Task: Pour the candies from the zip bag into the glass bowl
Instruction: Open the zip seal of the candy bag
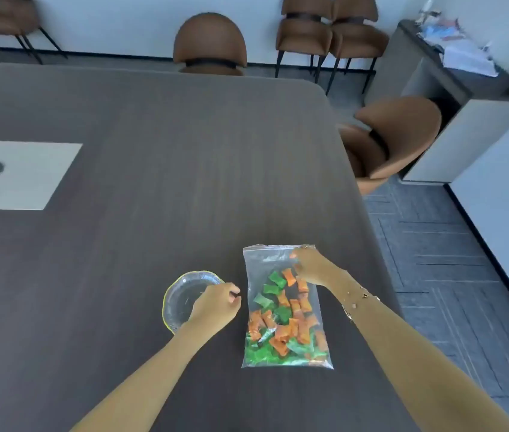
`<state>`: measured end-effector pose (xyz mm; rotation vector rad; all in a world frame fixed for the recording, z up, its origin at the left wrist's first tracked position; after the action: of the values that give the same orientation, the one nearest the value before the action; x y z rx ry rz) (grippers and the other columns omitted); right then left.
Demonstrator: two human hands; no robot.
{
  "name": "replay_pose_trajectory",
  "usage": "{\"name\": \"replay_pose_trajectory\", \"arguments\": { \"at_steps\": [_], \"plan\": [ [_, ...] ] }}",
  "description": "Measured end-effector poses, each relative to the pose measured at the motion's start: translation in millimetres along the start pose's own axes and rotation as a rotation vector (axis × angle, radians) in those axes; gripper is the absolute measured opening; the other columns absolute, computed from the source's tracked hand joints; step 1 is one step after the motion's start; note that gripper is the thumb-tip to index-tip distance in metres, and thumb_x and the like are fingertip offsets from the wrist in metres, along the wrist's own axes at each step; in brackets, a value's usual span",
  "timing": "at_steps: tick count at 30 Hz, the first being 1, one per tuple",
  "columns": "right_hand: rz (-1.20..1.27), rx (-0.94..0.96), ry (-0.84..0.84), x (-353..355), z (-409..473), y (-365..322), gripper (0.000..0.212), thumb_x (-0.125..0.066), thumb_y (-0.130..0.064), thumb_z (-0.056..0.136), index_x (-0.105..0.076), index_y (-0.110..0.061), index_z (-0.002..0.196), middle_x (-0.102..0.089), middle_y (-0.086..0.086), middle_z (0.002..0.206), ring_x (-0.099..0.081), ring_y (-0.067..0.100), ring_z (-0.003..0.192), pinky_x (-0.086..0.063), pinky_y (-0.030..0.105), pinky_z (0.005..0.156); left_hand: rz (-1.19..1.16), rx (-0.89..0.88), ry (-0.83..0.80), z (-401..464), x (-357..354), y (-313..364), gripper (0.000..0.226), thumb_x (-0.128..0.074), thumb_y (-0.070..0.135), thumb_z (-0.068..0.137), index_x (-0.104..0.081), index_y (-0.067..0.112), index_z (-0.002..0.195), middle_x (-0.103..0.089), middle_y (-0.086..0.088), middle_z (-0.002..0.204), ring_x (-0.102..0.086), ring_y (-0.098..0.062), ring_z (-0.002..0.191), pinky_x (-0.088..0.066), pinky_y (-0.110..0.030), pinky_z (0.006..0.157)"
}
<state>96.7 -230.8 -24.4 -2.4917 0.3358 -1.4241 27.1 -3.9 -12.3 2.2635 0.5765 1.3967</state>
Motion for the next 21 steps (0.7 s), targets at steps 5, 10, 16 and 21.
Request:
{"name": "replay_pose_trajectory", "arguments": {
  "at_steps": [5,10,16,21],
  "plan": [
    [-0.116,0.006,0.087,0,45,7,0.057,-0.043,0.01,0.085,-0.038,-0.007,0.139,-0.047,0.015,0.139,-0.041,0.035,0.128,-0.041,0.045,0.105,0.06,-0.051,-0.13,20,-24,10,0.035,-0.044,0.018,0.093,-0.06,0.02,0.124,-0.071,-0.001,0.112,-0.067,-0.02,0.098,-0.055,-0.038,0.086],
    [-0.208,0.022,0.08,-21,66,12,0.055,-0.051,-0.001,0.085,-0.038,-0.009,0.139,-0.052,0.014,0.135,-0.038,0.033,0.132,-0.026,0.038,0.112,0.139,-0.108,-0.151,32,-38,16,0.036,-0.042,0.018,0.094,-0.058,0.02,0.126,-0.067,-0.004,0.12,-0.064,-0.021,0.105,-0.053,-0.04,0.09],
    [-0.061,0.115,0.219,-11,36,17,0.024,-0.045,-0.01,0.091,-0.064,-0.011,0.104,-0.061,0.012,0.105,-0.06,0.031,0.1,-0.046,0.04,0.086,0.085,-0.124,-0.094,33,-35,38,0.033,-0.043,0.022,0.095,-0.062,0.017,0.122,-0.068,-0.005,0.12,-0.062,-0.022,0.109,-0.052,-0.038,0.091],
    [0.042,0.158,0.321,3,-22,5,0.024,-0.044,-0.014,0.093,-0.063,-0.019,0.107,-0.058,0.005,0.103,-0.062,0.026,0.088,-0.052,0.037,0.067,-0.028,-0.16,-0.029,26,-26,70,0.031,-0.042,0.03,0.096,-0.066,0.012,0.104,-0.073,-0.009,0.1,-0.067,-0.025,0.095,-0.055,-0.043,0.084]
  ]
}}
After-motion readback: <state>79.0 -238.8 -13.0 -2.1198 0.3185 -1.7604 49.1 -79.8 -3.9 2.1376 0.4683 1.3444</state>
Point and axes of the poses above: each hand's wrist, its own z-axis towards the middle knuckle, its own x-axis out of the back of the hand, y = z × x, the point moved 3 cm from there along z, towards the middle knuckle
